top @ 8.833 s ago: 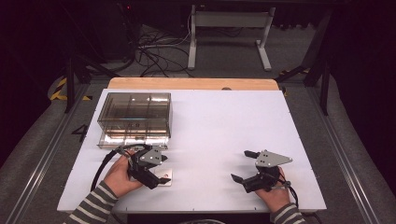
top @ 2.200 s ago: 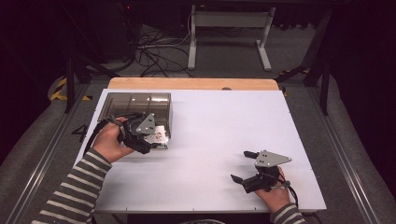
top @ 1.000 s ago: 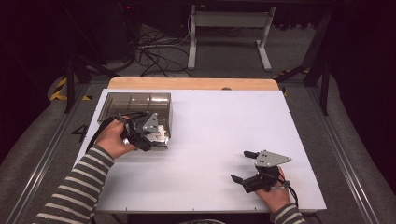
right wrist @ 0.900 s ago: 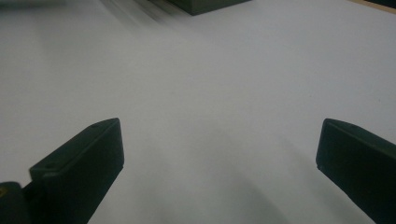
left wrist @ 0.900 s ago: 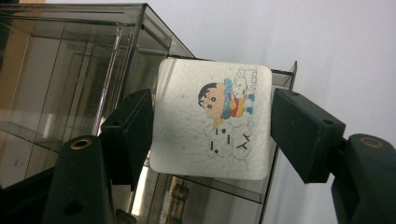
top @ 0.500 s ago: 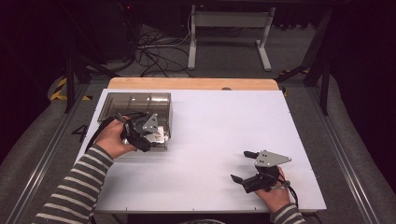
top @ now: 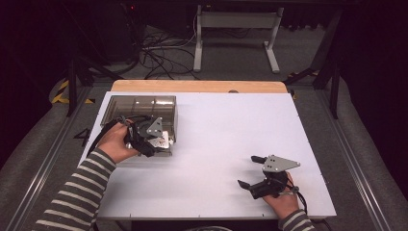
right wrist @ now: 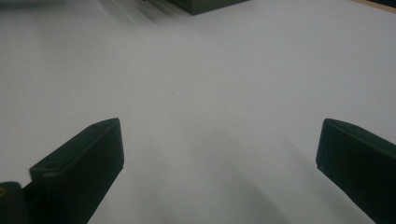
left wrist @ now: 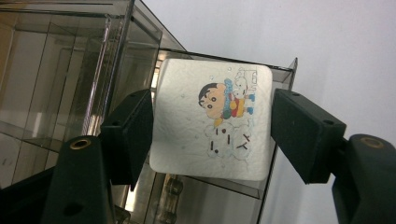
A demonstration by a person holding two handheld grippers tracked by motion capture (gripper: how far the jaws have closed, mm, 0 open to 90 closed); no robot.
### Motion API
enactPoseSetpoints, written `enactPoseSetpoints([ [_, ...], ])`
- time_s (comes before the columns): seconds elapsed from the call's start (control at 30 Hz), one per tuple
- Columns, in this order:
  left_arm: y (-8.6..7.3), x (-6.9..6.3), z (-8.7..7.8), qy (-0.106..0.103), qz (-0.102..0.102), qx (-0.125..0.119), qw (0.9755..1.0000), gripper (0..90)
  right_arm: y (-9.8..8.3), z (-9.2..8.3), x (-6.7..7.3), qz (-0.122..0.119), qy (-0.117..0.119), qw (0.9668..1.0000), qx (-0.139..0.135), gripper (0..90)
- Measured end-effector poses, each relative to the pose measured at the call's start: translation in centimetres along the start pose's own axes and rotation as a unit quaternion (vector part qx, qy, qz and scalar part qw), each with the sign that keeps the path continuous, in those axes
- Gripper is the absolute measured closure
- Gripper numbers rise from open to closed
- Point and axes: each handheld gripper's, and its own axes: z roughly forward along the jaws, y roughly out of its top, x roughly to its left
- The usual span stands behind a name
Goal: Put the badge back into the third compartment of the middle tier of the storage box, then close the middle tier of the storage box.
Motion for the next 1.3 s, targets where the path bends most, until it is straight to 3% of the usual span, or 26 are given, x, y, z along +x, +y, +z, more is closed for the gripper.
enactPoseSetpoints([
  [0.27, -0.1, 0.2, -0.4, -0.004, -0.010, -0.012, 0.9999, 30.1, 0.0, 0.0, 0.0, 0.000, 0.000, 1.0000, 0.000, 1.6],
  [0.47, -0.3, 0.1, -1.5, -0.001, -0.020, -0.034, 0.9992, 36.8, 0.0, 0.0, 0.0, 0.000, 0.000, 1.0000, 0.000, 1.6],
  [0.67, -0.6, -0.5, -3.1, -0.003, -0.038, -0.060, 0.9975, 60.2, 0.0, 0.0, 0.0, 0.000, 0.000, 1.0000, 0.000, 1.6],
  [0.8, -0.9, -0.9, -3.9, 0.000, -0.042, -0.066, 0.9969, 83.0, 0.0, 0.0, 0.0, 0.000, -0.001, 1.0000, 0.001, 1.6],
  [0.9, -1.1, -1.2, -4.3, 0.007, -0.052, -0.068, 0.9963, 89.8, 0.0, 0.0, 0.0, 0.000, -0.001, 1.0000, 0.001, 1.6],
  [1.3, -1.8, -2.2, -4.7, 0.018, -0.081, -0.065, 0.9944, 89.9, 0.0, 0.1, 0.0, 0.003, -0.001, 1.0000, 0.002, 1.6],
])
